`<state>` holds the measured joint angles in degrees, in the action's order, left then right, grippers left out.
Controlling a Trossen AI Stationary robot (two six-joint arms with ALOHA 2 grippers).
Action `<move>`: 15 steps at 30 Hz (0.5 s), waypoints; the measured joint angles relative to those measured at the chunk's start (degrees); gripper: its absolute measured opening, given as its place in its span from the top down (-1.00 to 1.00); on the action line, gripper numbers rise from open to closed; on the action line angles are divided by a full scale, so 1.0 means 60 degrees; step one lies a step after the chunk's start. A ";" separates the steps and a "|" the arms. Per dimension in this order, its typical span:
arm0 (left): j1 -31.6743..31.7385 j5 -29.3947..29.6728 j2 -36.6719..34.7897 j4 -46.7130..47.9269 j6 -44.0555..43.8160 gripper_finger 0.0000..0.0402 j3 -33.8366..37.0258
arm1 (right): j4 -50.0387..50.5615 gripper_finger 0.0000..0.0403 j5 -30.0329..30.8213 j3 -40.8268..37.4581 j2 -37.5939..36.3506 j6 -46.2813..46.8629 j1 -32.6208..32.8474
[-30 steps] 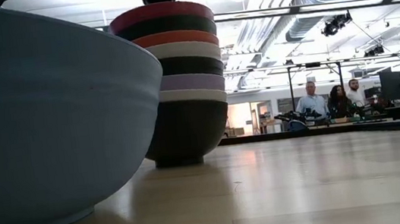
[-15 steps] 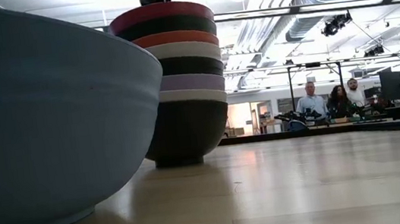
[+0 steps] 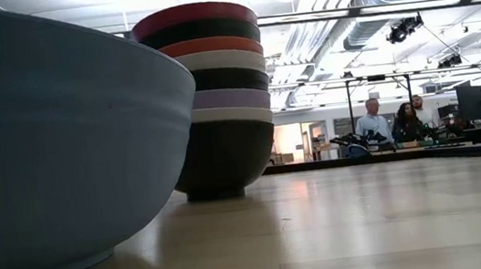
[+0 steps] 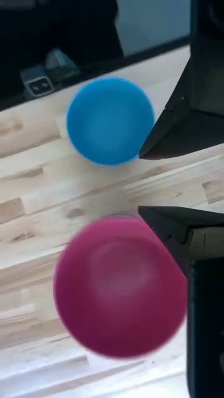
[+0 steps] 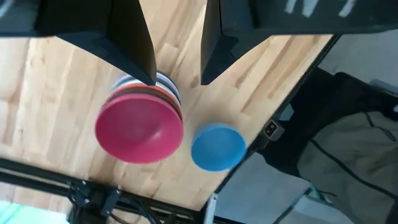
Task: Nest bowls inside each other
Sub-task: Stack the blue bowl on top of the pink bowl
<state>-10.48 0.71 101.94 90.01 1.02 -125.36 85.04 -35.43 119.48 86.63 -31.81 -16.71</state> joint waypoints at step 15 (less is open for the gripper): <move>-0.2274 0.2481 0.0811 -0.2295 -0.1983 0.41 0.3990 | -0.0486 0.41 -0.0270 0.0004 -0.0011 -0.0026 0.0000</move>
<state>-24.13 15.59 106.80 76.24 -10.88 -101.42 82.13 -37.05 119.50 86.56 -31.97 -16.71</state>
